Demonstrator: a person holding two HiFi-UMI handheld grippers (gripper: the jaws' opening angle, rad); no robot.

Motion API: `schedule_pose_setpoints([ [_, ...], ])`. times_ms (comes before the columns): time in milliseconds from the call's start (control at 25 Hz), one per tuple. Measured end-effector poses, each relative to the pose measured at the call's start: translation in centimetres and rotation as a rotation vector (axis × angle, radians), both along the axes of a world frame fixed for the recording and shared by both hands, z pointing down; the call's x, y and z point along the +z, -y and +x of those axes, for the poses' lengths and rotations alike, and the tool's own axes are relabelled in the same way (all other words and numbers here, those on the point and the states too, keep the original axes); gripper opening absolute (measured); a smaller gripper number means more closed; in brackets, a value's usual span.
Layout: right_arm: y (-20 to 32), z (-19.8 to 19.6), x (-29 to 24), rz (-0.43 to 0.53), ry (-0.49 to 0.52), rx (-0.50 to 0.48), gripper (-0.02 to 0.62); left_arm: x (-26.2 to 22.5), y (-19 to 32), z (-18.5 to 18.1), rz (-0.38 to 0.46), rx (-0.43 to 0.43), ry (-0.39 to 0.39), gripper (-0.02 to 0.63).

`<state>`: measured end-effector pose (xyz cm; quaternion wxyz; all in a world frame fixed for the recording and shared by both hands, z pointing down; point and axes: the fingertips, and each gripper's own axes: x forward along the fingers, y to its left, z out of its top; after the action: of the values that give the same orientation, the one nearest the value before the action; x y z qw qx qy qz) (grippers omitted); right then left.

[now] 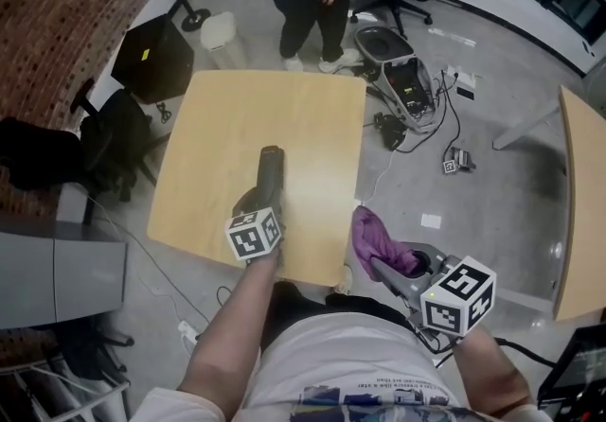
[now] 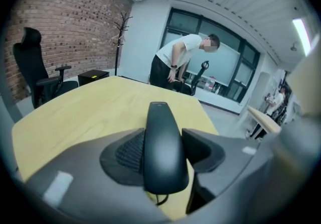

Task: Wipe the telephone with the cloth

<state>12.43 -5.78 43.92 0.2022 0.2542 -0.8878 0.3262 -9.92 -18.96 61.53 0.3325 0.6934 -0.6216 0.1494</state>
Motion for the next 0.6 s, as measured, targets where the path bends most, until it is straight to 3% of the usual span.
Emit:
schedule_pose_setpoints([
  [600,0.0,0.9,0.2,-0.010,0.017,0.024,0.084,2.0,0.3,0.1,-0.028,0.065,0.164,0.249],
])
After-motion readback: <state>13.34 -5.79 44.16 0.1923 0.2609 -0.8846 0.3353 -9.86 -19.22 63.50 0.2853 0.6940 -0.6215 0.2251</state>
